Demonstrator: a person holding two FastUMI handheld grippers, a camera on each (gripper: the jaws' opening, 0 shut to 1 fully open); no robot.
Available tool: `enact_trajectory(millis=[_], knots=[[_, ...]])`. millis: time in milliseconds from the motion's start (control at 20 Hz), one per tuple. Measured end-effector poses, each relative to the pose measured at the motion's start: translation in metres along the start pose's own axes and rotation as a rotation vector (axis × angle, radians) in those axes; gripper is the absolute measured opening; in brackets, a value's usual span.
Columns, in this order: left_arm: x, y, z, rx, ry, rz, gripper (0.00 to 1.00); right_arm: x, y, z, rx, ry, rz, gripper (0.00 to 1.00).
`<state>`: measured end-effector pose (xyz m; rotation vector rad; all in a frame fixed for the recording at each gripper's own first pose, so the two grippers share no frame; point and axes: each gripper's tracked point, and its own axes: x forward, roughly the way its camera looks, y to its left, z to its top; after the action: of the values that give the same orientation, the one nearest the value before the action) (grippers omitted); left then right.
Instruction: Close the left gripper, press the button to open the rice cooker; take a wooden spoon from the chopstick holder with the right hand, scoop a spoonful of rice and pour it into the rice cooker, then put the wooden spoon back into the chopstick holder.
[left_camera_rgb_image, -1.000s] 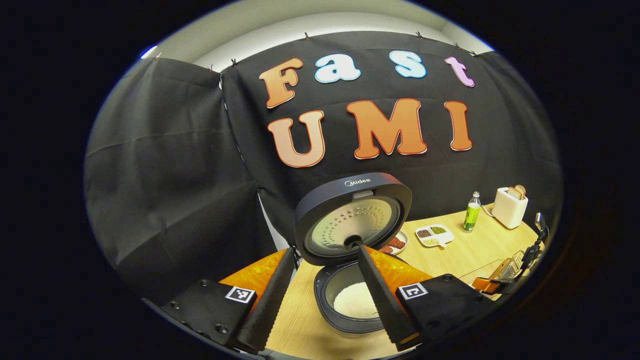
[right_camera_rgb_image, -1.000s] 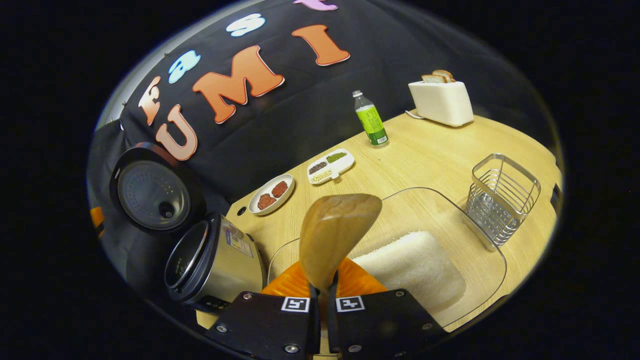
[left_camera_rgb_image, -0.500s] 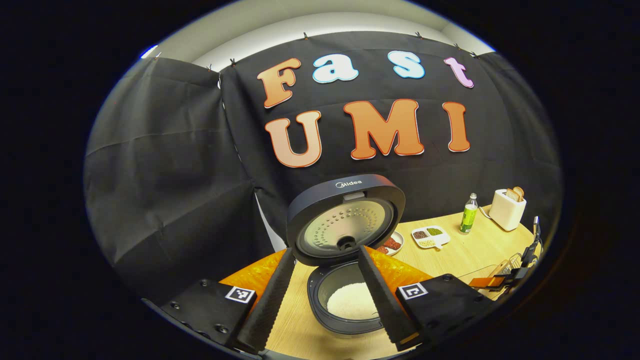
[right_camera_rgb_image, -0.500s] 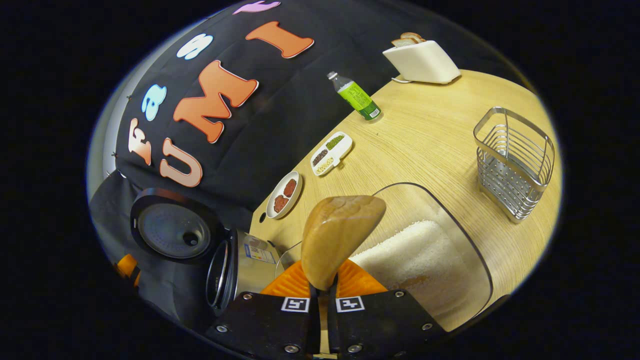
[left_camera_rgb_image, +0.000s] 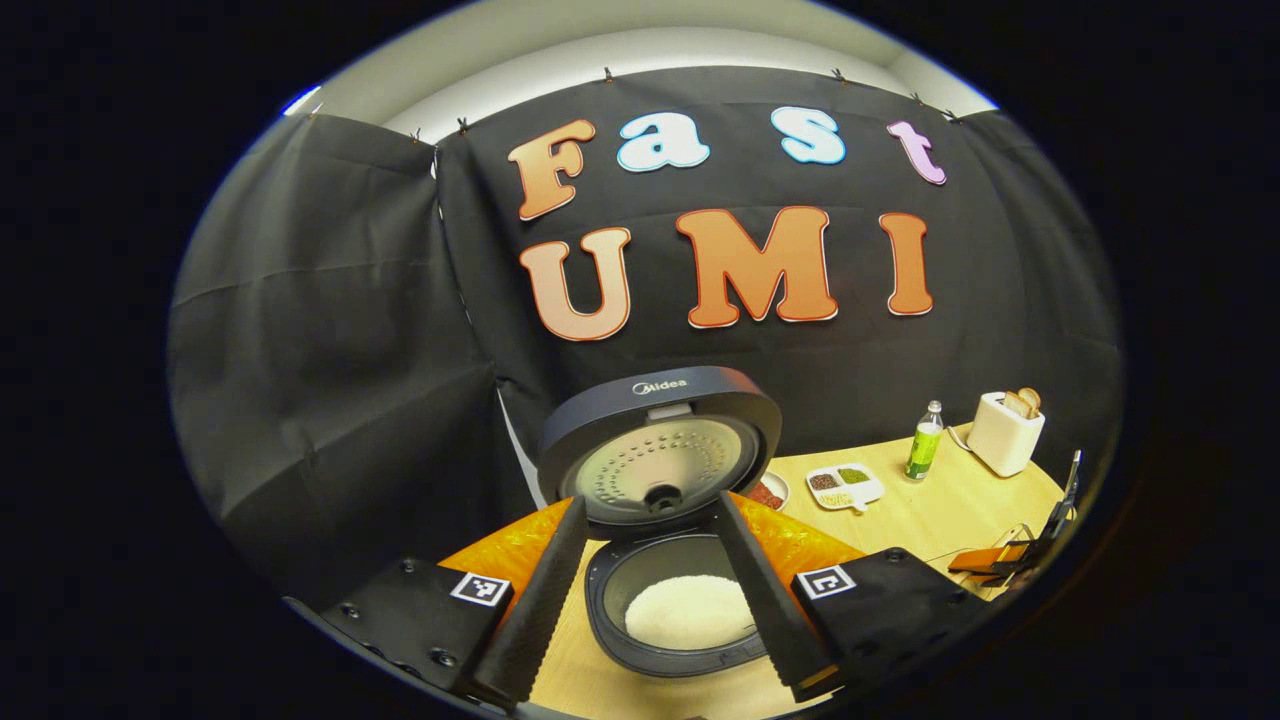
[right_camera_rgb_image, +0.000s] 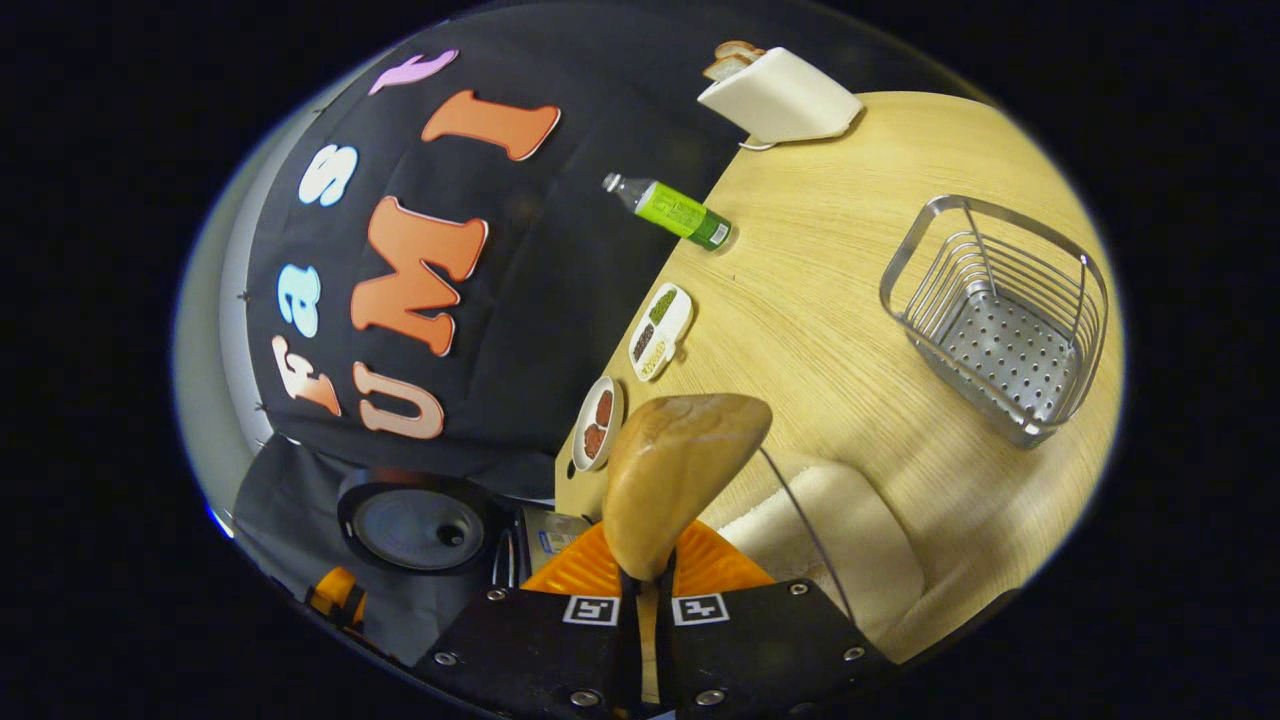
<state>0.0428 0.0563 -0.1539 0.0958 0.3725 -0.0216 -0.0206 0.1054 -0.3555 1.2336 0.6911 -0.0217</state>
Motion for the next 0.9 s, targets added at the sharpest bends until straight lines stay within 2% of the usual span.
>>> enact_trajectory(millis=[150,200,500,600,700,750,800,900], knots=[[0.0,-0.008,0.006,-0.002,-0.016,-0.003,0.89,-0.011,0.003,0.014,0.1,-0.004,0.038,0.05],[0.0,-0.01,0.008,-0.007,-0.02,-0.002,0.8,-0.013,0.005,0.018,0.138,-0.004,0.054,0.05],[-0.006,-0.005,0.017,-0.047,-0.061,0.028,0.8,-0.012,0.035,0.032,0.42,0.034,0.153,0.05],[-0.01,0.0,0.019,-0.065,-0.078,0.048,0.81,-0.009,0.05,0.029,0.439,0.06,0.179,0.05],[-0.013,0.01,0.019,-0.073,-0.094,0.076,0.95,-0.004,0.07,0.027,0.437,0.085,0.203,0.05],[-0.014,0.015,0.019,-0.074,-0.102,0.085,0.98,-0.005,0.084,0.026,0.44,0.099,0.223,0.05],[-0.018,0.02,0.019,-0.073,-0.106,0.099,0.94,-0.004,0.098,0.026,0.44,0.11,0.246,0.05],[-0.023,0.031,0.018,-0.077,-0.113,0.118,0.94,0.003,0.126,0.025,0.434,0.13,0.284,0.05]])
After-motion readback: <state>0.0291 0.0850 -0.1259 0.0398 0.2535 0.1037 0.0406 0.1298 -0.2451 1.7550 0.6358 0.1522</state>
